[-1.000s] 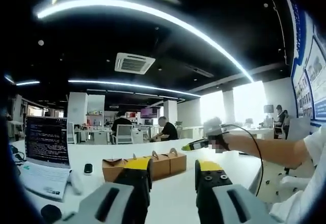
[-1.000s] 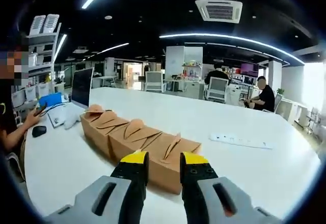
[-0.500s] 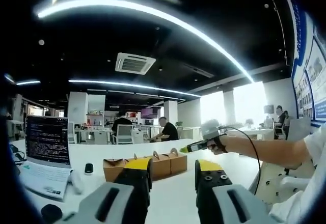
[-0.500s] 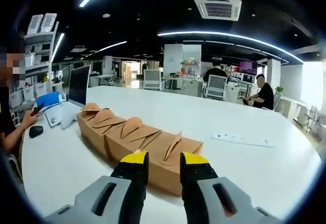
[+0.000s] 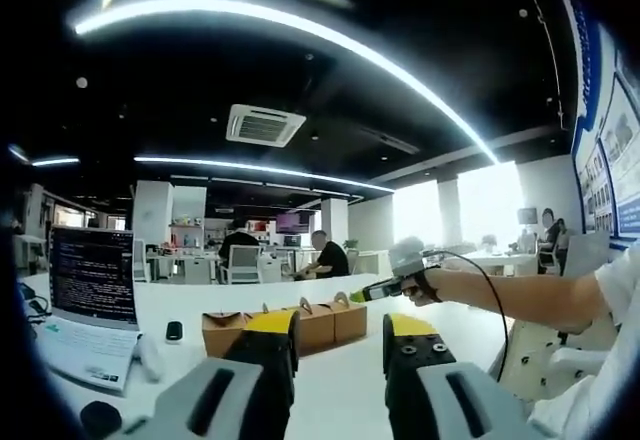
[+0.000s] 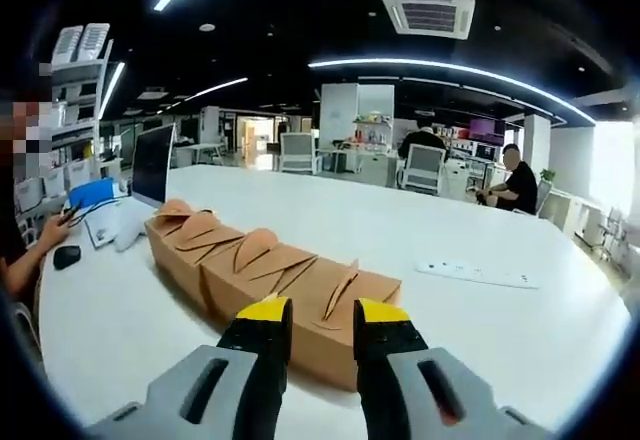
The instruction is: Pick up one paper box from the group, open the paper box, and remove the item inside
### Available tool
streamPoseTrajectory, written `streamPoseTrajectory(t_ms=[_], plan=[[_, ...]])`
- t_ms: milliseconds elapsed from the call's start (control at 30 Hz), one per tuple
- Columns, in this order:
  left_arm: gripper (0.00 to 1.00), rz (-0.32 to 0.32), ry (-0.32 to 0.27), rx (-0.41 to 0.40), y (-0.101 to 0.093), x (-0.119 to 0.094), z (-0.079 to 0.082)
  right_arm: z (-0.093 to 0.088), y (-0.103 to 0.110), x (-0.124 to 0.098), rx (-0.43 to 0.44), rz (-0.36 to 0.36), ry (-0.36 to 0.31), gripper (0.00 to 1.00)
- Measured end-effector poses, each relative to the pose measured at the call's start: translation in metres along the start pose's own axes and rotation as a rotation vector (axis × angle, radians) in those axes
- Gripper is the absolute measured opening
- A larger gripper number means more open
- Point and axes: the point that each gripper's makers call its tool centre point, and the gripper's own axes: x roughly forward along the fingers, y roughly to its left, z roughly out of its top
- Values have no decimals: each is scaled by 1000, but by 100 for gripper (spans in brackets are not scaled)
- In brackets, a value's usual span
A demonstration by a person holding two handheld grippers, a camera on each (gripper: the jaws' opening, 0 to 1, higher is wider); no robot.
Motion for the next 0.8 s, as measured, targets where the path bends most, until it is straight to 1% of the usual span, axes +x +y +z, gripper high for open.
streamPoseTrajectory(t_ms=[133,300,567,733,800], plan=[[35,2,-3,-1,1,-1,1,-1,0,1,0,-2,2,26],[35,4,-5,-1,2,-1,1,-3,6,-4,1,-1,4,26],[35,5,-6,-2,3,-2,1,2,-4,9,-1,-4,11,26],[35,5,-7,-2,3,-2,2,0,-6,9,-6,-8,15,26],[35,5,-7,-2,4,-2,2,-3,-5,5,-8,-11,17,26]])
